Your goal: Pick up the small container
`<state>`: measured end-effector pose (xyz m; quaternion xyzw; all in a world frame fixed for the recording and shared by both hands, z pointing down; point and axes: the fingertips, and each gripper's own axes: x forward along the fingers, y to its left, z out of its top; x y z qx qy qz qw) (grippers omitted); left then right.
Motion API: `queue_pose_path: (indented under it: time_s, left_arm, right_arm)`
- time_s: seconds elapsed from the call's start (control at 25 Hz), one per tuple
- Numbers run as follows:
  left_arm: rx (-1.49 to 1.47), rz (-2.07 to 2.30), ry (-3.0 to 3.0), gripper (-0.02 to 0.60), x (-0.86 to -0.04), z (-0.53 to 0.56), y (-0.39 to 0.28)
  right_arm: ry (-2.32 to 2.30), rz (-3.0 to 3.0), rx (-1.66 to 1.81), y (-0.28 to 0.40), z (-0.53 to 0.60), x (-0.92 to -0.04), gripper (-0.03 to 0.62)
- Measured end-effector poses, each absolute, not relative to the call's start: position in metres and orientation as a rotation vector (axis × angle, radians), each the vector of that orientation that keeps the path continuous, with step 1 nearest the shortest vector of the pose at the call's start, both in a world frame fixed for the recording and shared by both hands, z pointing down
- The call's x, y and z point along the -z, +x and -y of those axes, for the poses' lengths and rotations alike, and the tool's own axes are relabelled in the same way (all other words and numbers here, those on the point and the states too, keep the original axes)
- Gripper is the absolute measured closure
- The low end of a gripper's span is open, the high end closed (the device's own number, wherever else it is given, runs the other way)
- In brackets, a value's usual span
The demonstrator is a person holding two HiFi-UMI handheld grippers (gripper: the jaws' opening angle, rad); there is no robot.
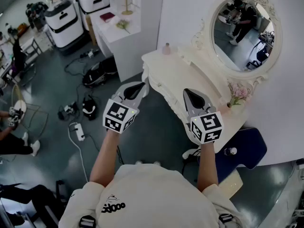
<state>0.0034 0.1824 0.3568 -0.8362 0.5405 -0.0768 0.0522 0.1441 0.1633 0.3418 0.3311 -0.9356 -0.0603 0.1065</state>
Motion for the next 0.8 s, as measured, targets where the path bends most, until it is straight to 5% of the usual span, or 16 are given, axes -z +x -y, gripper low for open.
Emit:
queue_pose_path:
  time_s: [0.8]
  left_arm:
    - [0.232,-1.598,-2.595,0.566,-0.372,-0.156,-0.04]
  right_arm:
    - [1.044,2.76,0.125,0.106,-0.141,-0.347,0.592]
